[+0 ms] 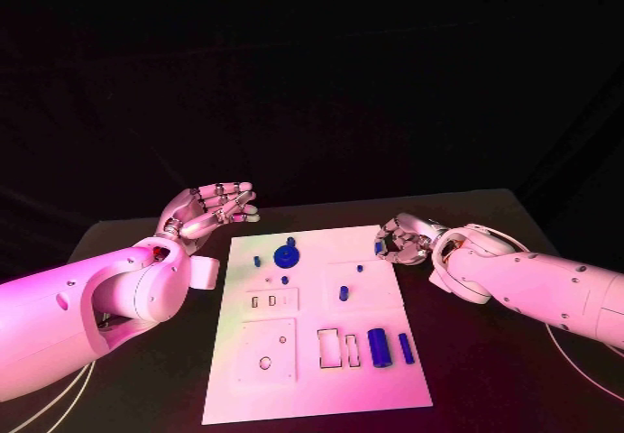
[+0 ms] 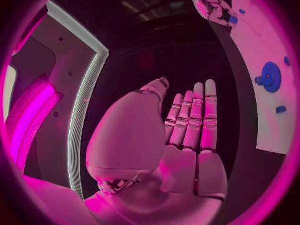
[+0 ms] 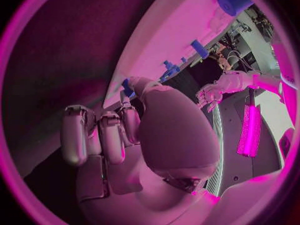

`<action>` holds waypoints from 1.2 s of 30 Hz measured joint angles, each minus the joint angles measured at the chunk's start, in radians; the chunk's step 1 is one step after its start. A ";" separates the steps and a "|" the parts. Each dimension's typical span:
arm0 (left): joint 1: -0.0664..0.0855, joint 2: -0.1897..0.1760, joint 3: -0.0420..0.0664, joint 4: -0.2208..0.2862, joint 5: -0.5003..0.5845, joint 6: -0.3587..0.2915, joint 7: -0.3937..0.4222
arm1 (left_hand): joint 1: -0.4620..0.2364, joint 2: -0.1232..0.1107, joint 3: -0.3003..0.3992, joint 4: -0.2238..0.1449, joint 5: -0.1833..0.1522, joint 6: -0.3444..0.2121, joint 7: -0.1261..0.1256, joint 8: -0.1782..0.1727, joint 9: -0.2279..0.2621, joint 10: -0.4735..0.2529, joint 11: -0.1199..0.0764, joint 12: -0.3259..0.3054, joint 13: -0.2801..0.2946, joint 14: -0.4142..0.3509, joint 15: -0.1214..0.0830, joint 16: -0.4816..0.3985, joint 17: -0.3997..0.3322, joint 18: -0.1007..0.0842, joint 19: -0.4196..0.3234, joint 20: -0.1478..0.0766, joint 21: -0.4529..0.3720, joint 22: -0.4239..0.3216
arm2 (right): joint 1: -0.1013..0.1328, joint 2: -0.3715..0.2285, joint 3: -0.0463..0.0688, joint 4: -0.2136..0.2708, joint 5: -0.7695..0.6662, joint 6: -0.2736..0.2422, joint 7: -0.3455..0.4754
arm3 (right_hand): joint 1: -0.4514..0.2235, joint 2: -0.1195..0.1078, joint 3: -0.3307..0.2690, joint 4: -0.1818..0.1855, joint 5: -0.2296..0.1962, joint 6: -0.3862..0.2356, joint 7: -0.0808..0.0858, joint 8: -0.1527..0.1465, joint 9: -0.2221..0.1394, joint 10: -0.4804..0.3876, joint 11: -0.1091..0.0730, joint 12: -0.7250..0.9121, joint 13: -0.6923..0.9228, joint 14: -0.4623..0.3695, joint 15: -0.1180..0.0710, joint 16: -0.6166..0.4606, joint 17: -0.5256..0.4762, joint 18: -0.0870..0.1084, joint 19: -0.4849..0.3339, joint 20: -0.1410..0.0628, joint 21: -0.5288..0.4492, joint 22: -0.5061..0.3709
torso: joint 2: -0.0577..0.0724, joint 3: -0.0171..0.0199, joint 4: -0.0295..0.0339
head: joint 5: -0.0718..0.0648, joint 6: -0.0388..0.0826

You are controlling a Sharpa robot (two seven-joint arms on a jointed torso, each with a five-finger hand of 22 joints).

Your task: Assemble the parts on the task board

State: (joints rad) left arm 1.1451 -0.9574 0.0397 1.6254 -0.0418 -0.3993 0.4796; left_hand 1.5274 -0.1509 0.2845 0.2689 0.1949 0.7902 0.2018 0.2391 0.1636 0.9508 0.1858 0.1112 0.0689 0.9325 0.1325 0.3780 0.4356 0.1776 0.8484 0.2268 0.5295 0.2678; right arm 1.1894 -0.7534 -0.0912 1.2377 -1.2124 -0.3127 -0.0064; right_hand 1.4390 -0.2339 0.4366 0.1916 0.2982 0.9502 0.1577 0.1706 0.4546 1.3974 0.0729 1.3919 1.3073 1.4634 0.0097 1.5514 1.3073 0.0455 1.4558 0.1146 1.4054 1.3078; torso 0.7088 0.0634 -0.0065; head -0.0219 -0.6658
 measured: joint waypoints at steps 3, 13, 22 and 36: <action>0.000 0.000 0.000 0.000 0.000 0.000 0.000 | 0.000 0.000 0.000 0.000 0.000 0.000 0.000 0.000 0.000 0.000 0.000 0.000 0.000 0.000 0.000 0.000 0.000 0.000 0.000 0.000 0.000 0.000 | 0.000 0.000 0.000 0.001 0.000 -0.004 0.000 | -0.008 0.007 0.006 -0.006 0.000 0.028 -0.014 0.027 0.010 0.012 -0.012 0.008 0.000 0.002 -0.012 0.000 0.000 0.000 0.007 -0.007 0.006 0.000 | 0.000 -0.0001 0.0000 | 0.000 0.000; 0.000 0.000 0.000 0.000 0.000 0.001 -0.001 | 0.000 0.000 0.000 0.000 0.000 0.000 0.000 0.000 0.000 0.000 0.000 0.000 0.000 0.000 0.000 0.000 0.000 0.000 0.000 0.000 0.000 0.000 | -0.002 0.001 -0.001 0.009 0.004 -0.039 -0.003 | -0.032 0.030 0.020 -0.004 -0.003 0.052 -0.031 0.078 0.026 0.030 -0.030 0.021 0.000 0.004 -0.028 0.004 0.000 0.000 0.010 -0.022 0.018 0.000 | 0.000 -0.0002 0.0005 | -0.001 0.000; 0.000 -0.001 0.000 -0.003 0.000 0.003 -0.004 | 0.000 0.000 0.000 0.000 0.000 0.000 0.000 0.000 0.000 0.000 0.000 0.000 0.000 0.000 0.000 0.000 0.000 0.000 0.000 0.000 0.000 0.000 | -0.002 -0.004 0.000 0.055 0.009 -0.098 -0.032 | -0.036 0.037 0.022 -0.005 -0.006 0.052 -0.031 0.078 0.026 0.030 -0.030 0.021 0.001 0.005 -0.030 0.004 0.001 0.000 0.010 -0.022 0.022 0.000 | -0.002 -0.0009 0.0001 | 0.000 0.001; 0.000 0.012 -0.005 -0.026 0.002 0.007 -0.008 | 0.000 0.000 0.003 -0.003 0.000 0.000 0.000 0.000 0.001 0.000 0.000 0.000 0.000 0.000 0.000 0.000 0.005 0.000 -0.004 0.004 0.008 0.003 | 0.012 0.017 0.003 0.234 0.013 -0.149 -0.098 | -0.039 0.045 0.025 -0.008 -0.003 0.048 -0.035 0.078 0.026 0.030 -0.030 0.021 0.001 0.002 -0.033 0.004 0.001 0.000 0.010 -0.029 0.030 0.000 | -0.007 -0.0076 -0.0023 | 0.037 -0.008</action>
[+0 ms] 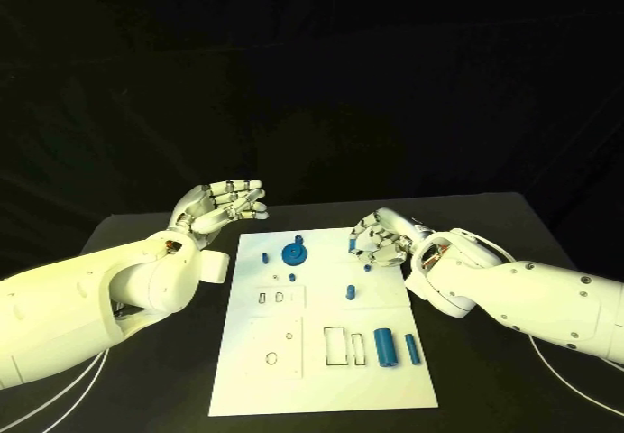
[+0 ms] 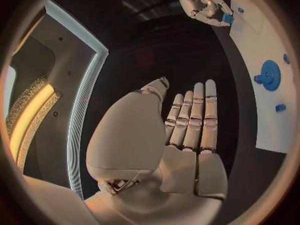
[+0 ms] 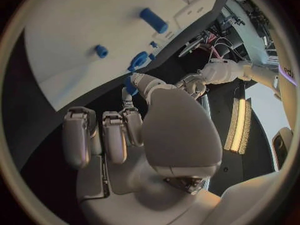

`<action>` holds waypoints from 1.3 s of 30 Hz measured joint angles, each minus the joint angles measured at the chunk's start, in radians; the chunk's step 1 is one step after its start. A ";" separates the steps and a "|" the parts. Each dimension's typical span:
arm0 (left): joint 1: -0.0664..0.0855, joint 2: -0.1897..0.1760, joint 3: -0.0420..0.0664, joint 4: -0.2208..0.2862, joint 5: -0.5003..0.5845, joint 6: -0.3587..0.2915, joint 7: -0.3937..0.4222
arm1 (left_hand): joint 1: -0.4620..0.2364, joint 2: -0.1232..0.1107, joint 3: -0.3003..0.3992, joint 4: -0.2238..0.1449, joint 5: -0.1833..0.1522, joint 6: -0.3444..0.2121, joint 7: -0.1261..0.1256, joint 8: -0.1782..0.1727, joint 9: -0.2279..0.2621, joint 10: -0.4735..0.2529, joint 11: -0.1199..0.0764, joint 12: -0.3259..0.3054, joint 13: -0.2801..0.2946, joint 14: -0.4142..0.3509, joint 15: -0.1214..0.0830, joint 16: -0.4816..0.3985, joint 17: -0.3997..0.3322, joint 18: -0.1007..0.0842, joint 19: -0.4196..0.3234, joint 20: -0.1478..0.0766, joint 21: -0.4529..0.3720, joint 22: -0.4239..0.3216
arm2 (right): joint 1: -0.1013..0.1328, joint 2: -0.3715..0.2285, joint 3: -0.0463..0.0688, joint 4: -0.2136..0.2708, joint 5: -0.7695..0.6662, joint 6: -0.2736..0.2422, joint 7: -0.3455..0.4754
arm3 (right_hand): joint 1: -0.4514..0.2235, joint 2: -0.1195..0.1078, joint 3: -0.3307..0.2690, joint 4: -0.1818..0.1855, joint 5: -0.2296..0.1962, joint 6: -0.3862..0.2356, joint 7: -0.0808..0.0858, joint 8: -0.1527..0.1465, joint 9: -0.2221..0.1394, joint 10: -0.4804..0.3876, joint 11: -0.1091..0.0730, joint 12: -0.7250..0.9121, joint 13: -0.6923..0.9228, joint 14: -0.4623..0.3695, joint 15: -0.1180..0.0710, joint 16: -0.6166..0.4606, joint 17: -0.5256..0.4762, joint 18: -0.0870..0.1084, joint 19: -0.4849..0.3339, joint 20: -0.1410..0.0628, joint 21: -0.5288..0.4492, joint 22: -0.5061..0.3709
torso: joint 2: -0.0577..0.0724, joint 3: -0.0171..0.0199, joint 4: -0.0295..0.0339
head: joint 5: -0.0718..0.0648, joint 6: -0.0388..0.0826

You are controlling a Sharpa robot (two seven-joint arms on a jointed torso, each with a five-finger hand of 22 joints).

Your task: Assemble the parts on the task board

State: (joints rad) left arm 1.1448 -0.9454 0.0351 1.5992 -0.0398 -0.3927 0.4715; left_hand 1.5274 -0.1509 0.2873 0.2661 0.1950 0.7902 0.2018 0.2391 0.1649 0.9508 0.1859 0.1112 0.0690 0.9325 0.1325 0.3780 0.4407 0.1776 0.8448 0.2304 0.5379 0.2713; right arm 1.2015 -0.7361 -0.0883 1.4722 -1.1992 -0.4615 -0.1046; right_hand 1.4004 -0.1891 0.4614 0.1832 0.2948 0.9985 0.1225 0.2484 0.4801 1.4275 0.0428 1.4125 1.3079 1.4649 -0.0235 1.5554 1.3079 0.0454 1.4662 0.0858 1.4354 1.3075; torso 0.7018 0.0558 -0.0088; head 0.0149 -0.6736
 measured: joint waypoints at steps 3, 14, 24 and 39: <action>0.000 0.004 -0.003 -0.007 0.001 0.001 0.000 | 0.000 0.000 0.000 0.000 0.000 0.000 0.000 0.000 0.000 0.000 0.000 0.000 0.000 0.000 0.000 0.000 0.001 0.000 0.000 0.000 0.000 0.000 | 0.000 0.022 0.000 0.021 -0.005 0.000 -0.008 | 0.000 0.000 0.001 0.000 0.000 0.000 0.000 0.000 0.000 0.000 0.000 0.000 0.000 0.000 0.000 0.000 0.000 0.000 0.000 0.000 0.003 0.000 | -0.002 -0.0018 -0.0005 | 0.018 -0.005; -0.002 0.022 -0.015 -0.032 0.004 0.003 -0.005 | 0.000 0.000 0.000 0.000 0.000 0.000 0.000 0.000 0.001 0.000 0.000 0.000 0.000 0.000 0.000 0.000 0.004 0.000 -0.004 -0.004 0.004 0.002 | -0.002 0.110 -0.010 0.039 -0.049 0.022 -0.054 | 0.003 0.002 0.007 -0.001 0.000 -0.004 -0.003 0.000 0.000 0.004 -0.004 0.000 0.000 0.000 0.000 0.000 0.000 0.000 0.000 0.000 0.007 0.000 | -0.006 -0.0088 0.0024 | 0.087 -0.030; -0.002 0.033 -0.016 -0.039 0.004 0.004 -0.011 | 0.000 0.000 0.003 -0.003 0.000 0.000 0.000 0.000 0.002 0.000 0.000 0.000 0.001 0.000 0.000 0.000 0.008 0.000 -0.004 -0.004 0.010 0.005 | -0.014 0.185 -0.023 0.042 -0.123 0.059 -0.112 | 0.003 0.002 0.014 -0.008 -0.001 -0.007 -0.003 0.000 0.000 0.004 -0.004 0.000 0.000 0.000 0.000 0.000 0.000 0.000 0.000 0.000 0.007 0.000 | -0.006 -0.0089 0.0017 | 0.120 -0.053; -0.001 0.037 -0.017 -0.039 0.001 0.003 -0.025 | 0.000 0.000 0.004 -0.001 0.000 0.000 0.000 0.000 0.004 0.000 0.000 0.000 0.001 0.010 -0.002 0.000 0.015 0.000 -0.004 -0.004 0.016 0.009 | -0.050 0.245 -0.035 0.019 -0.212 0.084 -0.181 | 0.003 0.002 0.017 -0.011 -0.001 -0.013 -0.004 0.000 0.000 0.003 -0.004 0.000 0.000 0.000 0.000 0.000 0.000 0.000 0.000 0.000 0.007 0.000 | -0.004 -0.0081 0.0030 | 0.136 -0.077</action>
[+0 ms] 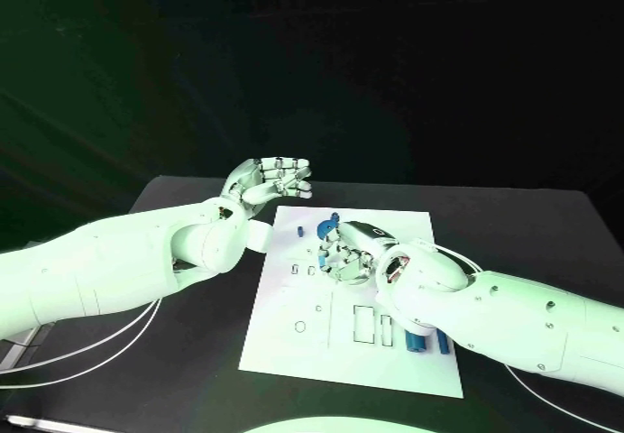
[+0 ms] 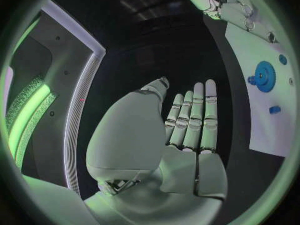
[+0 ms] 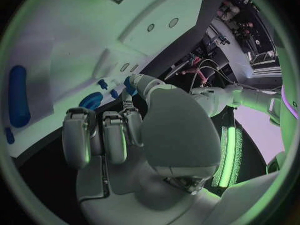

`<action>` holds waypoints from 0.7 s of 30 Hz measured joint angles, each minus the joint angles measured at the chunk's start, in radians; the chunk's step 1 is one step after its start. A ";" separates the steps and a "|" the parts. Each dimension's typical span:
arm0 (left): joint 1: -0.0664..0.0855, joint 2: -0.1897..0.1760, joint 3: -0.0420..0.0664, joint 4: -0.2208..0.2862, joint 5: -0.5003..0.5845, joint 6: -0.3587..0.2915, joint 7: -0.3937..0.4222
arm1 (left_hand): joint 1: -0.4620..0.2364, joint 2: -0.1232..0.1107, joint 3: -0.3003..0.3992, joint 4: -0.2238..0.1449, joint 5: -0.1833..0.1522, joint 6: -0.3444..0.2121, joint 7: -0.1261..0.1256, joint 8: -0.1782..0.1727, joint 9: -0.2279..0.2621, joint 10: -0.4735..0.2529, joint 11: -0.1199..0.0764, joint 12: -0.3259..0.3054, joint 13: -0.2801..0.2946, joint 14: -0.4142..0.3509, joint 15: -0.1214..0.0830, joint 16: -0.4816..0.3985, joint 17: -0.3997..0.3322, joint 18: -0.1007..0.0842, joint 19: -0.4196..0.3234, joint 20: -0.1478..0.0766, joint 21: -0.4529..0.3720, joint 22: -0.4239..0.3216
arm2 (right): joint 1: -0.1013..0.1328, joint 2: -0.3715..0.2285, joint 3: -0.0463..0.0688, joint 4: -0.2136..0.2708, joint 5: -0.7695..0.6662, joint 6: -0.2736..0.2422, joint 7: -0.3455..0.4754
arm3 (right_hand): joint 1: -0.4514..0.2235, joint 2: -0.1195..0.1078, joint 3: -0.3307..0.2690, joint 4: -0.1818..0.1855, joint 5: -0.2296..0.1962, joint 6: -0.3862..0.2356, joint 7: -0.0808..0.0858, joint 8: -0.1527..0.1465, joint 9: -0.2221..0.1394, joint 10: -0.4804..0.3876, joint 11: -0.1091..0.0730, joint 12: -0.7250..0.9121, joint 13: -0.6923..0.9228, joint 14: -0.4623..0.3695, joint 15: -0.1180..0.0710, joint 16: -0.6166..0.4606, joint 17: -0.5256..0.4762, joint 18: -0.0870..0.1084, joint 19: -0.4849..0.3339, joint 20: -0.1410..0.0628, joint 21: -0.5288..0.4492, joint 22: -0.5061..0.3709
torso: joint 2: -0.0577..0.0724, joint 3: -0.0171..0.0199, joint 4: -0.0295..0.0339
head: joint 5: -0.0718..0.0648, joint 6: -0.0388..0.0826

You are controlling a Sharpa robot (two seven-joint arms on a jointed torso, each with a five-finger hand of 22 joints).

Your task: Assemble the parts on the task board

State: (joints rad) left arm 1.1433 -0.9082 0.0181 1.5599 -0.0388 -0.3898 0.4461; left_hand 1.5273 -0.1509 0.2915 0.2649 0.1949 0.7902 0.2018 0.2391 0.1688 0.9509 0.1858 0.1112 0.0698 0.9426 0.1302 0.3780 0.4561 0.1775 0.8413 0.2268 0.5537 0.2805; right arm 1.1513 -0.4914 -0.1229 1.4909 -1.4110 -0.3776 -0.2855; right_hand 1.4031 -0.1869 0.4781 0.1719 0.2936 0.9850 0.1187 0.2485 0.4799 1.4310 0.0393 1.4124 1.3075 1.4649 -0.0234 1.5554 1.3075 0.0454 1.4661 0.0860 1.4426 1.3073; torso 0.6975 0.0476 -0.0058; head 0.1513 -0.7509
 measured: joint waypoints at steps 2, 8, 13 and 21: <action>0.000 0.000 0.000 0.000 -0.001 0.000 -0.003 | 0.000 0.000 0.004 -0.001 0.000 0.000 0.000 0.000 0.001 0.000 0.000 0.000 0.001 0.004 -0.003 0.005 0.005 0.000 0.000 0.000 0.004 0.003 | -0.005 0.004 -0.001 -0.004 -0.010 0.001 -0.007 | 0.000 0.000 0.000 0.000 0.000 0.001 -0.001 0.000 0.000 0.000 0.000 0.000 0.000 0.000 0.000 0.000 0.000 0.000 0.000 0.000 0.000 0.000 | 0.000 0.0006 0.0000 | 0.002 -0.002; 0.000 0.001 0.000 0.000 -0.004 0.000 -0.007 | 0.000 0.000 0.010 -0.007 0.000 0.000 0.000 0.000 0.003 0.011 -0.004 0.000 0.002 0.019 -0.009 0.035 0.031 0.000 -0.004 -0.004 0.034 0.019 | -0.020 0.011 -0.003 -0.011 -0.036 0.003 -0.018 | 0.004 0.004 0.000 0.000 -0.002 0.001 -0.001 0.000 0.000 0.000 0.000 0.000 0.000 0.000 0.000 0.000 0.000 0.000 0.000 0.000 0.000 0.001 | 0.000 0.0009 -0.0006 | 0.004 -0.005; 0.000 0.001 0.000 0.000 -0.007 0.001 -0.010 | 0.000 0.000 0.013 -0.010 0.000 0.000 0.000 0.000 0.003 0.011 -0.004 0.000 0.002 0.019 -0.009 0.050 0.045 0.000 -0.004 -0.004 0.049 0.029 | -0.028 0.016 -0.005 -0.017 -0.054 0.003 -0.022 | 0.004 0.004 0.000 0.000 -0.002 -0.001 -0.003 0.000 0.000 0.000 0.000 0.000 0.000 0.000 0.000 0.000 0.000 0.000 0.000 0.000 0.000 0.001 | -0.001 0.0010 -0.0004 | 0.005 -0.008; 0.000 0.001 0.000 0.001 -0.011 0.001 -0.012 | 0.000 0.000 0.015 -0.007 0.000 0.000 0.000 0.000 0.004 0.015 -0.007 0.000 0.002 0.019 -0.009 0.055 0.052 0.000 -0.007 -0.007 0.053 0.034 | -0.035 0.022 -0.005 -0.022 -0.071 0.003 -0.025 | 0.004 0.004 0.000 0.000 0.001 -0.002 -0.004 0.000 0.000 0.000 0.000 0.000 0.000 0.000 0.000 0.000 0.000 0.000 0.000 0.000 0.000 0.001 | -0.001 0.0007 -0.0012 | 0.006 -0.009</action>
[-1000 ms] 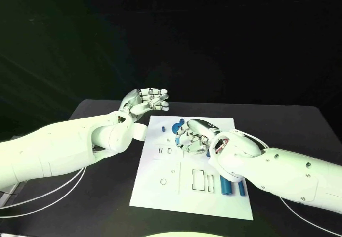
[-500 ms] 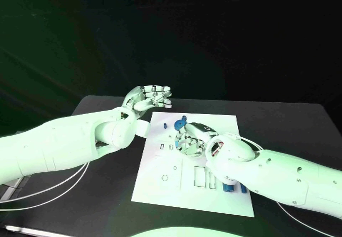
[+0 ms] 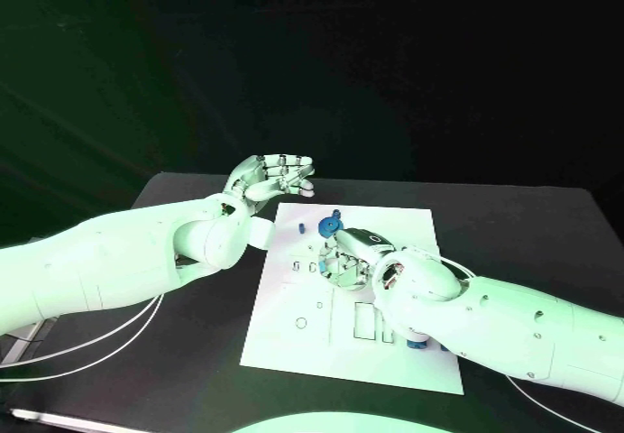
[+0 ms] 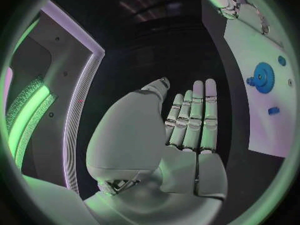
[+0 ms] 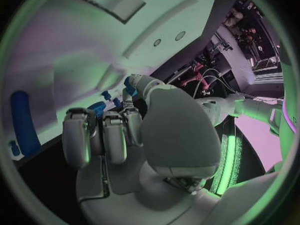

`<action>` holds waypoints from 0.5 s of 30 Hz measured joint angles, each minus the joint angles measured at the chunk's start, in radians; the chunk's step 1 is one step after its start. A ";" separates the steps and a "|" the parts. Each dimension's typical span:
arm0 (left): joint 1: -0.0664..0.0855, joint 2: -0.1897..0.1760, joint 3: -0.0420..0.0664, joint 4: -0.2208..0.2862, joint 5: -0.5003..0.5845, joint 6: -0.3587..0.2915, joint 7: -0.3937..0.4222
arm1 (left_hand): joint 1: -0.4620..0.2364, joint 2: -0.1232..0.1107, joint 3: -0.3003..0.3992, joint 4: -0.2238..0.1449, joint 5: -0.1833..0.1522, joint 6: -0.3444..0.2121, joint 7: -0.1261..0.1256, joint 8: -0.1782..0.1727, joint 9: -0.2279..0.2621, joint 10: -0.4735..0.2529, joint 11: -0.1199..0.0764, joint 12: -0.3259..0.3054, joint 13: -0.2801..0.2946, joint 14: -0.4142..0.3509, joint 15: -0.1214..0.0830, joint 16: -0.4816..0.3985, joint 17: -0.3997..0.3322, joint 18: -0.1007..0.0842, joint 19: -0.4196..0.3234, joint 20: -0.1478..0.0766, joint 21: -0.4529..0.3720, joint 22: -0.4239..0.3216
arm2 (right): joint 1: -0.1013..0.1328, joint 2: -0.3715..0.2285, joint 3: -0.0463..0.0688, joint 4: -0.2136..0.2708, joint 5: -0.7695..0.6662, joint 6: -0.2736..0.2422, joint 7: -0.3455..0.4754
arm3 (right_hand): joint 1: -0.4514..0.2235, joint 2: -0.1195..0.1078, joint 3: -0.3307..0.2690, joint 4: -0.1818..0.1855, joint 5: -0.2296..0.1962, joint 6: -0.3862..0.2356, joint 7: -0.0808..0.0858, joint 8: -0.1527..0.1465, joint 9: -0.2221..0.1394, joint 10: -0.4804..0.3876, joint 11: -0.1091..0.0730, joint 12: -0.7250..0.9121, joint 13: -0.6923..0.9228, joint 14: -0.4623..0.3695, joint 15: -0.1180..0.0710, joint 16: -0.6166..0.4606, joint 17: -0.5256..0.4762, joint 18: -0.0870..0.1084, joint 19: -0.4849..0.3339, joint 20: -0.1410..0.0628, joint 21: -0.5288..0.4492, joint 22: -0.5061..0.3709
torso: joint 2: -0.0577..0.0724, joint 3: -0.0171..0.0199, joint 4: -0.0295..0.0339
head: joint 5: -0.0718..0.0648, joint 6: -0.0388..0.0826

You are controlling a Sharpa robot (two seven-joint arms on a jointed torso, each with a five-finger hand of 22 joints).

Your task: Assemble the parts on the task board

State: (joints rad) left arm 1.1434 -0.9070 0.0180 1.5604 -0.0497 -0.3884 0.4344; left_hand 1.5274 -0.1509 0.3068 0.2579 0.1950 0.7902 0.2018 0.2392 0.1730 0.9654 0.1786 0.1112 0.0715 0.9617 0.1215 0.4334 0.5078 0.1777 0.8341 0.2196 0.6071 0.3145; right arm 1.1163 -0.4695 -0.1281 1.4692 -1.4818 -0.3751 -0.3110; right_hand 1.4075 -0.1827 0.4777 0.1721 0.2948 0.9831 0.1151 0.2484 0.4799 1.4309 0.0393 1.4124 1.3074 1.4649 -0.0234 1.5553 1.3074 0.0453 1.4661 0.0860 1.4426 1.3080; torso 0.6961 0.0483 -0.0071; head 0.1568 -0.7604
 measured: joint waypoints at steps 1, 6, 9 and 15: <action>0.000 0.000 0.000 0.000 0.000 0.000 0.000 | 0.000 0.000 0.000 0.000 0.000 0.000 0.000 0.000 0.000 0.000 0.000 0.000 0.000 0.000 0.000 0.000 0.000 0.000 0.000 0.000 0.000 0.000 | 0.000 0.001 0.000 0.000 -0.001 0.000 0.000 | 0.000 0.000 0.000 0.000 0.000 0.001 0.001 0.000 0.000 0.000 0.000 0.000 0.000 0.000 0.000 0.000 0.000 0.000 0.000 0.000 0.000 0.000 | 0.000 0.0000 0.0000 | 0.000 0.000; 0.000 0.001 0.000 0.000 -0.002 0.001 -0.001 | 0.000 0.000 0.003 -0.003 0.000 0.000 0.000 0.000 0.000 0.000 0.000 0.000 0.000 0.000 0.000 0.000 0.000 0.000 0.000 0.000 0.000 0.000 | -0.003 0.006 0.000 -0.005 -0.006 0.000 0.000 | 0.000 0.000 0.000 0.000 0.000 0.001 0.001 0.000 0.000 0.000 0.000 0.000 0.000 0.000 0.000 0.000 0.000 0.000 0.000 0.000 0.000 0.000 | 0.000 -0.0001 0.0000 | 0.002 0.000; 0.000 0.001 0.000 0.000 -0.002 0.001 -0.001 | 0.000 0.000 0.003 -0.003 0.000 0.000 0.000 0.000 0.000 0.000 0.000 0.000 0.000 0.000 0.000 0.001 0.000 0.000 0.000 0.000 0.001 0.000 | -0.004 0.010 0.000 -0.012 -0.008 0.000 0.000 | 0.000 0.000 0.004 -0.004 0.000 0.001 0.001 0.000 0.000 0.000 0.000 0.000 0.000 0.000 0.000 0.000 0.000 0.000 0.000 0.000 0.000 0.000 | 0.000 -0.0001 0.0000 | 0.003 0.000; 0.000 0.001 0.000 0.000 -0.003 0.002 -0.001 | 0.000 0.000 0.003 -0.003 0.000 0.000 0.000 0.000 0.000 0.000 0.000 0.000 0.000 0.000 0.000 0.005 0.003 0.000 0.000 0.000 0.007 0.002 | -0.006 0.015 -0.001 -0.023 -0.010 0.000 -0.001 | 0.000 0.000 0.004 -0.004 0.000 0.001 0.001 0.000 0.000 0.000 0.000 -0.005 0.000 0.000 0.000 0.000 0.000 0.000 0.000 0.000 0.000 0.000 | 0.000 -0.0001 -0.0001 | 0.004 -0.001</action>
State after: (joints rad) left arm 1.1434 -0.9063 0.0180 1.5601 -0.0526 -0.3867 0.4329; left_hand 1.5273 -0.1509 0.3094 0.2552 0.1950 0.7902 0.2018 0.2391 0.1728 0.9653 0.1787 0.1112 0.0714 0.9616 0.1215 0.4382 0.5103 0.1777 0.8341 0.2196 0.6140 0.3165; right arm 1.1106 -0.4543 -0.1287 1.4466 -1.4916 -0.3747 -0.3118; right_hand 1.4073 -0.1831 0.4815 0.1679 0.2945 0.9845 0.1164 0.2485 0.4799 1.4309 0.0393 1.4074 1.3073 1.4649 -0.0234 1.5553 1.3073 0.0454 1.4661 0.0861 1.4425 1.3078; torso 0.6962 0.0482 -0.0072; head 0.1607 -0.7610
